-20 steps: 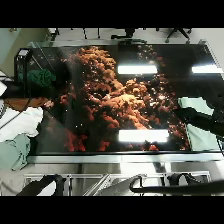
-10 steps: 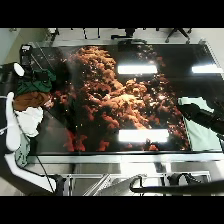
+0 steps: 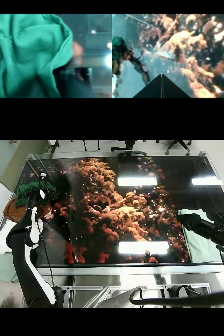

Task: Fold the shirts.

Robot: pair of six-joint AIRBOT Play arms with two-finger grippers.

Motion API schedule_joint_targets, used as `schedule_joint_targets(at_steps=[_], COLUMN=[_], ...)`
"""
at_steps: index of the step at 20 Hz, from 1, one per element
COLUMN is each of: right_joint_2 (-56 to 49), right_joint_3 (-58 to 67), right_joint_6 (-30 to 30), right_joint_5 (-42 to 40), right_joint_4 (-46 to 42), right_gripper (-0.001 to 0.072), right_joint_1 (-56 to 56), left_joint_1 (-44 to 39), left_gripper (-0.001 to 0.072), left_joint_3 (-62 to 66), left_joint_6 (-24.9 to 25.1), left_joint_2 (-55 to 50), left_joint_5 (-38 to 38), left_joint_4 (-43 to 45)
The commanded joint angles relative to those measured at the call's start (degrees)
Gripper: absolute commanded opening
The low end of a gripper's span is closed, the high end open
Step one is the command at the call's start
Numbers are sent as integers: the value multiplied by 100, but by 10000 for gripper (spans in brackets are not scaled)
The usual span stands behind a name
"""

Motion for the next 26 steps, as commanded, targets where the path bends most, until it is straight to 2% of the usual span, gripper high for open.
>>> schedule_joint_targets(at_steps=[1, 4, 6, 8, 11, 14, 16, 18, 22, 23, 24, 25, 26], right_joint_2=[-2, -2, -2, -2, -4, -13, -39, -131, -442, -540, -656, -778, -879], right_joint_3=[0, 0, 0, 0, 0, 0, 0, 0, 0, 0, 0, 0, 0], right_joint_6=[0, -2, 2, 4, 2, -2, -39, -153, -153, -153, -153, -149, -149], right_joint_5=[2, 0, 0, 2, 271, 527, 511, 514, 516, 511, 511, 518, 557], right_joint_4=[188, 186, 188, 190, 186, 168, 166, 153, 125, 125, 127, 146, 192], right_gripper=[22, 22, 22, 22, 22, 22, 22, 28, 30, 98, 275, 316, 316], right_joint_1=[-2, -2, -2, -2, 0, 0, -2, -7, -7, -7, -7, -7, 4], left_joint_1=[20, -160, -407, -726, -1134, -1521, -1788, -2094, -2761, -2903, -3027, -3128, -3189], left_gripper=[15, 14, 13, 13, 13, 13, 13, 13, 13, 13, 13, 13, 14], left_joint_3=[37, 286, 282, 280, 280, 221, -354, -1082, -2430, -2660, -2835, -2929, -2944], left_joint_6=[13, 13, 15, 17, 92, 382, 365, 245, 162, 118, 79, 57, 44], left_joint_2=[-188, 122, 640, 1305, 2345, 3222, 3746, 4109, 4258, 4190, 4118, 4024, 3954], left_joint_5=[-68, -319, -334, -669, -1698, -3364, -3864, -4065, -3845, -3766, -3689, -3679, -3698], left_joint_4=[389, 367, 323, 188, -992, -2437, -3128, -3442, -3569, -3576, -3576, -3576, -3576])
